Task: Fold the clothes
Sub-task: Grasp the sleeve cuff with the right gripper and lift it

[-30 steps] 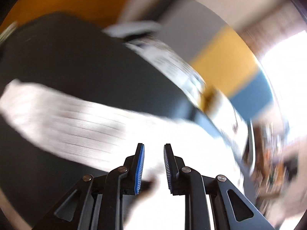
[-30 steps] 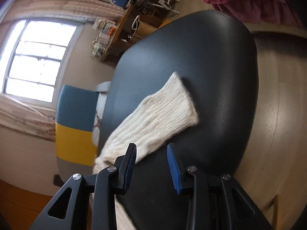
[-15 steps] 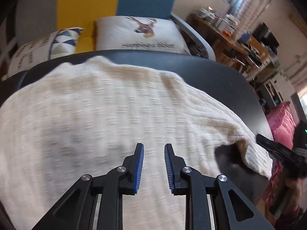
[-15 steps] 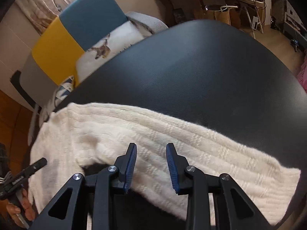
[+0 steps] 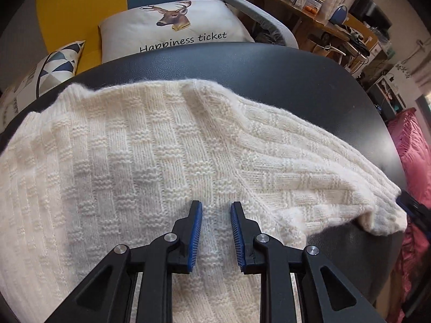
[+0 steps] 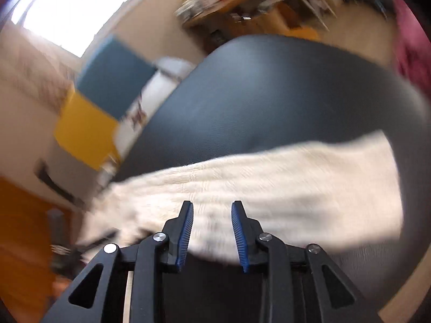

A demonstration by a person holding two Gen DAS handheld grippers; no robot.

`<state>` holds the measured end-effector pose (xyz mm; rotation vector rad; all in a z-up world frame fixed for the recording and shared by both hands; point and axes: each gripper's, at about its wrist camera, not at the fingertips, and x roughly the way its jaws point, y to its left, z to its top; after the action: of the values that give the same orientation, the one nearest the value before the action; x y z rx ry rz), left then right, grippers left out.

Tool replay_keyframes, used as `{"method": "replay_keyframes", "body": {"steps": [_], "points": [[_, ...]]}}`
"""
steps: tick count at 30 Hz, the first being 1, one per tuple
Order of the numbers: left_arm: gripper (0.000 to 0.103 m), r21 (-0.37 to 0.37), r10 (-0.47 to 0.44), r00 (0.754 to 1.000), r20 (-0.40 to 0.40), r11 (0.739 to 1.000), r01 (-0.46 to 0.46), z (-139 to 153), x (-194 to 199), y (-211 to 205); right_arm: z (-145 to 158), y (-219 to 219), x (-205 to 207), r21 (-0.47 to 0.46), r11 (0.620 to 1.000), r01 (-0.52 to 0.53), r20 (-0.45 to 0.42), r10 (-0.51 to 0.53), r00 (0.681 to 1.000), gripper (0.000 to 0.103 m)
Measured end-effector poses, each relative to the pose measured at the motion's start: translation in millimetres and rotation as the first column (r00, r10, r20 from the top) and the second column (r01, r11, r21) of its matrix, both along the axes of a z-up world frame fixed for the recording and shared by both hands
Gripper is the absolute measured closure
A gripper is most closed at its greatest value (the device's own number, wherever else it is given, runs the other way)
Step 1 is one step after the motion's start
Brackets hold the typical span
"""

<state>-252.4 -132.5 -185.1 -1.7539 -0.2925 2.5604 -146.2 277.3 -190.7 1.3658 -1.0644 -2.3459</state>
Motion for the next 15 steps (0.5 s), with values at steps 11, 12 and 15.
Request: {"method": "replay_keyframes", "body": {"steps": [11, 12, 15], "points": [[0.079, -0.024, -0.006, 1.000, -0.015, 1.000, 0.005, -2, -1, 6, -51, 104, 91, -0.267, 0.860, 0.436, 0.145, -0.411, 0.900, 0.070], [0.079, -0.024, 0.023, 0.999, -0.022, 0.999, -0.024, -2, 0, 3, -51, 109, 90, -0.267, 0.855, 0.446, 0.149, -0.420, 0.895, 0.070], [0.079, -0.008, 0.028, 0.999, -0.024, 1.000, -0.028, -1, 2, 0, -53, 106, 82, -0.249, 0.848, 0.468, 0.126, -0.450, 0.884, 0.070]]}}
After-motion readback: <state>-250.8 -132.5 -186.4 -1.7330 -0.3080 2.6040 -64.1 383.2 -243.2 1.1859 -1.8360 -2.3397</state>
